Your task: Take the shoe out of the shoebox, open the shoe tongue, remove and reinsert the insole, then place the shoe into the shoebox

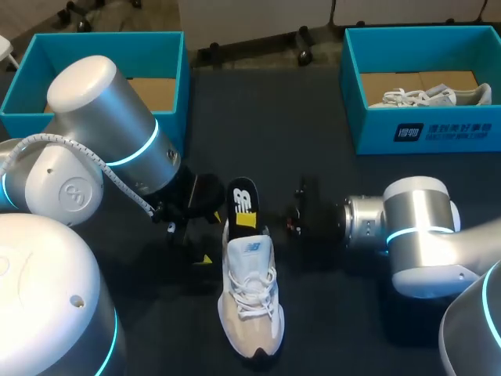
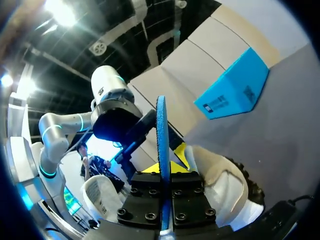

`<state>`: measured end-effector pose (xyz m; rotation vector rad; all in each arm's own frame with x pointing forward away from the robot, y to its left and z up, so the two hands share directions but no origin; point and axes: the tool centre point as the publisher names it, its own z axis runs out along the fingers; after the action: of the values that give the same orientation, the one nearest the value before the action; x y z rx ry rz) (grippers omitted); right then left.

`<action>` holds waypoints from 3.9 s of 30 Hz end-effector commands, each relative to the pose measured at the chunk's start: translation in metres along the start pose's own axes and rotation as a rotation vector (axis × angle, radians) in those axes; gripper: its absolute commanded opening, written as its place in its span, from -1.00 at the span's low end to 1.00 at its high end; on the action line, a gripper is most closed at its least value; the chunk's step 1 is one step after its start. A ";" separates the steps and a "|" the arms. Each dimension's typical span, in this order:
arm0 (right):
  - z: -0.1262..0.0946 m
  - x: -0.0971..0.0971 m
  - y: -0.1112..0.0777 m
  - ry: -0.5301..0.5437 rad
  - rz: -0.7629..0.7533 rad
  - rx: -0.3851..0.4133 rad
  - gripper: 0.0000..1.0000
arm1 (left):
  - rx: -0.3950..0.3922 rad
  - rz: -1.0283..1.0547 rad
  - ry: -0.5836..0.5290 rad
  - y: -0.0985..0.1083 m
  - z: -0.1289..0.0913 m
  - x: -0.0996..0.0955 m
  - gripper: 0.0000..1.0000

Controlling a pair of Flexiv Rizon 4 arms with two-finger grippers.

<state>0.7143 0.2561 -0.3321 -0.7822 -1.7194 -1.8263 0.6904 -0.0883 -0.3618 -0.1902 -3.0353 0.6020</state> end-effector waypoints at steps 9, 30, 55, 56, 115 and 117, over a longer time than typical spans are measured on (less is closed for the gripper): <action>-0.002 -0.001 -0.030 -0.006 0.097 -0.004 -1.00 | 0.001 0.002 0.001 0.000 0.001 0.000 1.00; 0.007 0.014 0.006 0.013 -0.027 0.008 -0.21 | 0.001 0.002 0.001 0.000 0.001 0.000 1.00; 0.002 -0.002 -0.033 -0.024 0.136 0.043 -1.00 | 0.001 0.002 0.001 0.000 0.001 0.000 1.00; 0.002 -0.001 -0.032 -0.024 0.133 0.043 -1.00 | 0.001 0.002 0.001 0.000 0.001 0.000 1.00; 0.012 0.020 -0.008 -0.088 0.039 0.100 -0.45 | 0.001 0.002 0.001 0.000 0.001 0.000 1.00; 0.012 0.015 -0.006 -0.085 0.039 0.096 -0.65 | 0.001 0.002 0.001 0.000 0.001 0.000 1.00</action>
<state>0.6960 0.2696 -0.3229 -0.8642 -1.8218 -1.6952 0.6904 -0.0883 -0.3618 -0.1901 -3.0354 0.6019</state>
